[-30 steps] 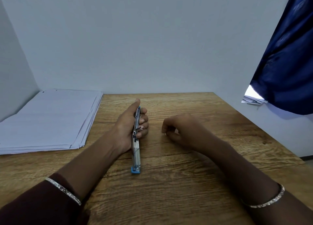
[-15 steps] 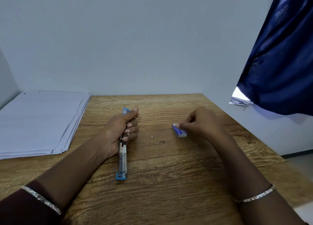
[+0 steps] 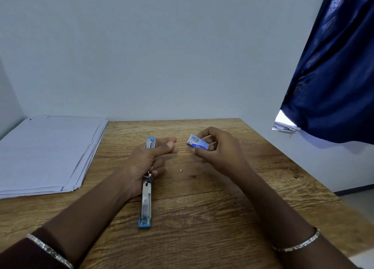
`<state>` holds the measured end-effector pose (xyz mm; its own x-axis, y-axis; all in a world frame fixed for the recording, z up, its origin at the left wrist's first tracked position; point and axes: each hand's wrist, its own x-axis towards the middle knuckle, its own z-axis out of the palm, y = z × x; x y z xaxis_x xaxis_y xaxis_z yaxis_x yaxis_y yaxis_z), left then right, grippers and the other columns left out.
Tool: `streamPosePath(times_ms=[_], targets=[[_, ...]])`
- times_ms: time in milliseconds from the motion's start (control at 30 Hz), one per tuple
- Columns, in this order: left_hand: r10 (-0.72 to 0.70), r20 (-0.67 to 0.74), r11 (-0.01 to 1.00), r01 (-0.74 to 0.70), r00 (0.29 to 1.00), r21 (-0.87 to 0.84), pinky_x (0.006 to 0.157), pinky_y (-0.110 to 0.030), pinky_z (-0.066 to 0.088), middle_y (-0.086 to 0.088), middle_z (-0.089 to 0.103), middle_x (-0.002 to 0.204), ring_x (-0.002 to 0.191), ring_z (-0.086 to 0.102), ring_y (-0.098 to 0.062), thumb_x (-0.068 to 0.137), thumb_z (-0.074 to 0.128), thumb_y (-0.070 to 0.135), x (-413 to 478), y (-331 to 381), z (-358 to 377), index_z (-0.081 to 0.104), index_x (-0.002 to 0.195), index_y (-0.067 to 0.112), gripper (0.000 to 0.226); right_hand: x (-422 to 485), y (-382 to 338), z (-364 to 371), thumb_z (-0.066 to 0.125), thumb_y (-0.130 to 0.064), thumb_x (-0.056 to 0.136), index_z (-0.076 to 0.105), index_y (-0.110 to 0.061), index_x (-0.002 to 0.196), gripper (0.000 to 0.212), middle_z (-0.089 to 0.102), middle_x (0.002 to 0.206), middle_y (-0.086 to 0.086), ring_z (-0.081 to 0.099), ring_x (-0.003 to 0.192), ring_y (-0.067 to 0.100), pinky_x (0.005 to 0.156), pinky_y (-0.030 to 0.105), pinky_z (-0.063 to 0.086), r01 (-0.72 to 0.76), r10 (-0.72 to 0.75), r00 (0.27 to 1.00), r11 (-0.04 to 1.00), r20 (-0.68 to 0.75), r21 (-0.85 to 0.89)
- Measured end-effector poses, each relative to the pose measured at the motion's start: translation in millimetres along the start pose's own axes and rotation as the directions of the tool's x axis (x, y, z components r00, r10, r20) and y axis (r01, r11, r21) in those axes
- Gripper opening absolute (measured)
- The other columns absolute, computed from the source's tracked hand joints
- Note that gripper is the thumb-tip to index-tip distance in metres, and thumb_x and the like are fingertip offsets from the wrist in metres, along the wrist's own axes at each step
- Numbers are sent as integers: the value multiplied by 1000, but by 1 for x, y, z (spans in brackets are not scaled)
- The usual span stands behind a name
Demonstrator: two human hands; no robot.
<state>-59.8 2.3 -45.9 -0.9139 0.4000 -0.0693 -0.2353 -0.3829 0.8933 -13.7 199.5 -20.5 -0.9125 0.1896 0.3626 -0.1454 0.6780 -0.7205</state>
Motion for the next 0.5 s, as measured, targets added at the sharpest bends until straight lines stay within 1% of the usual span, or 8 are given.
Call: streamPosePath(times_ms=[33,67,133,200,300,367,433,500], targets=[[13,-1,1000,-13,1000,14,30,-14,29,-7,74,80,31,31,-3,75,76,16,0,0,0,72,116,7,41,-1,-2,2,84,-21,73,75,-22,97,26,76,84,-4,74,70,15,71,38,62,5,-8,1000,995,24,98],[25,-2,999,-25,1000,33,30,-15,28,-6,71,73,31,30,-3,76,77,16,-1,-1,0,72,116,10,41,-3,-3,5,85,-18,73,76,-22,101,30,79,87,-3,76,74,16,77,42,63,4,-13,998,985,53,172],[54,-11,996,-53,998,72,30,-15,28,2,57,52,30,28,-4,82,77,14,-1,-2,-1,73,116,15,35,-6,-3,12,87,-12,74,77,-19,109,38,81,96,1,78,85,18,87,46,61,-26,-4,995,956,104,292],[88,-25,993,-86,996,80,30,-15,28,4,54,45,28,28,-4,86,75,11,-2,-3,-1,71,115,13,29,-7,-1,17,87,-8,73,76,-16,115,44,80,102,4,77,92,18,91,46,60,-57,14,993,928,119,367],[128,-71,989,-122,989,80,30,-15,27,3,47,39,27,26,-6,85,75,9,-1,-4,0,70,105,10,20,-7,-1,21,91,-7,67,73,-14,115,52,79,101,10,78,90,20,88,47,61,-72,50,997,900,62,429],[142,-96,986,-133,985,97,31,-15,27,4,39,36,26,25,-7,85,76,9,-1,-5,1,70,99,12,16,-7,0,21,94,-7,62,69,-10,109,54,78,98,15,79,86,23,83,46,63,-90,97,995,864,12,495],[157,-108,983,-145,982,111,31,-15,26,4,37,36,27,24,-7,86,76,10,0,-6,2,69,101,11,17,-7,1,22,95,-7,59,67,-8,101,50,78,94,17,79,84,24,81,44,63,-97,128,991,839,-22,535],[172,-115,980,-159,978,119,31,-15,26,4,39,35,27,25,-7,86,75,9,0,-6,3,68,104,9,19,-8,1,25,95,-8,60,69,-6,97,45,79,90,15,79,85,26,81,43,63,-89,134,990,824,-40,559]])
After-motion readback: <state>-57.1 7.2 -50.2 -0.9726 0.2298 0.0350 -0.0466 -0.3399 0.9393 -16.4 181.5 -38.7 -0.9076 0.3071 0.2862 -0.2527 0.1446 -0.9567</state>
